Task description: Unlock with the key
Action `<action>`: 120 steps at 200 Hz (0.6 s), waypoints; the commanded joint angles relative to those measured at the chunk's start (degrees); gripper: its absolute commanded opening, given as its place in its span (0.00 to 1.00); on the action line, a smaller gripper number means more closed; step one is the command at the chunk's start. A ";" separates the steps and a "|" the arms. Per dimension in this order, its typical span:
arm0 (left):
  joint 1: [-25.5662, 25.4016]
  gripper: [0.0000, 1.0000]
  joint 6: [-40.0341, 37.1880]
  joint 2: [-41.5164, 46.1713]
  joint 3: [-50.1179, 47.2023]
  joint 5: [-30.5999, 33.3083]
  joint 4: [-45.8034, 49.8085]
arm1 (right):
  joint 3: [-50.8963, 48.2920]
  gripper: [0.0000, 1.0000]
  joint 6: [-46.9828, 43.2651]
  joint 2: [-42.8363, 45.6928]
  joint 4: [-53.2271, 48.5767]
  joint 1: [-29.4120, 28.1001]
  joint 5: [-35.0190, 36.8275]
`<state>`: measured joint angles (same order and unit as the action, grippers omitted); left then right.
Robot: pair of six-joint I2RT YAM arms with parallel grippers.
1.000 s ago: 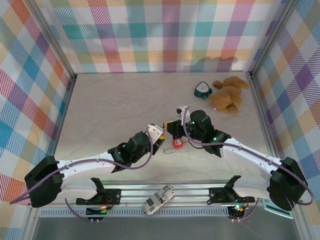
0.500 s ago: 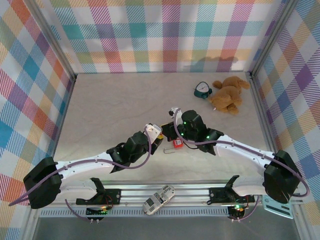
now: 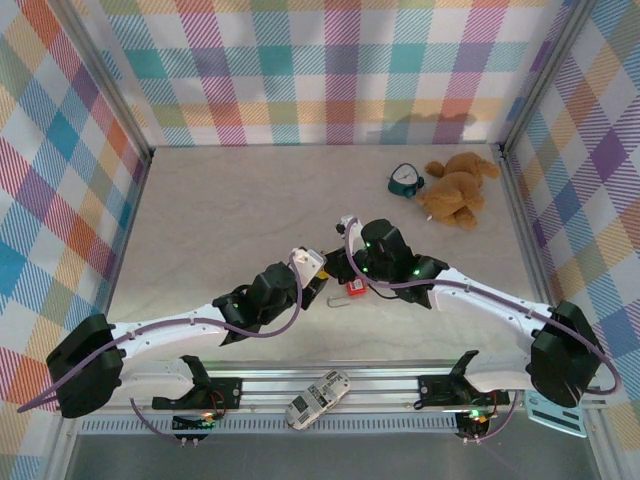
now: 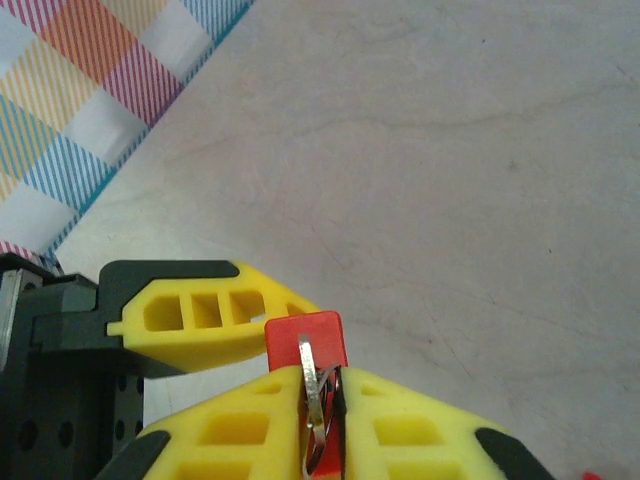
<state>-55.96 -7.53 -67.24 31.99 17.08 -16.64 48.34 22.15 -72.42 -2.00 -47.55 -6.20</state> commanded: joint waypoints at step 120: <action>-0.37 0.25 -0.03 1.05 -0.24 -1.96 -3.90 | 7.68 0.51 -1.32 6.38 -16.38 7.40 -2.39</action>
<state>-56.10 -8.12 -67.20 31.03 15.88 -19.18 54.08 20.47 -63.24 -17.56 -40.49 -7.14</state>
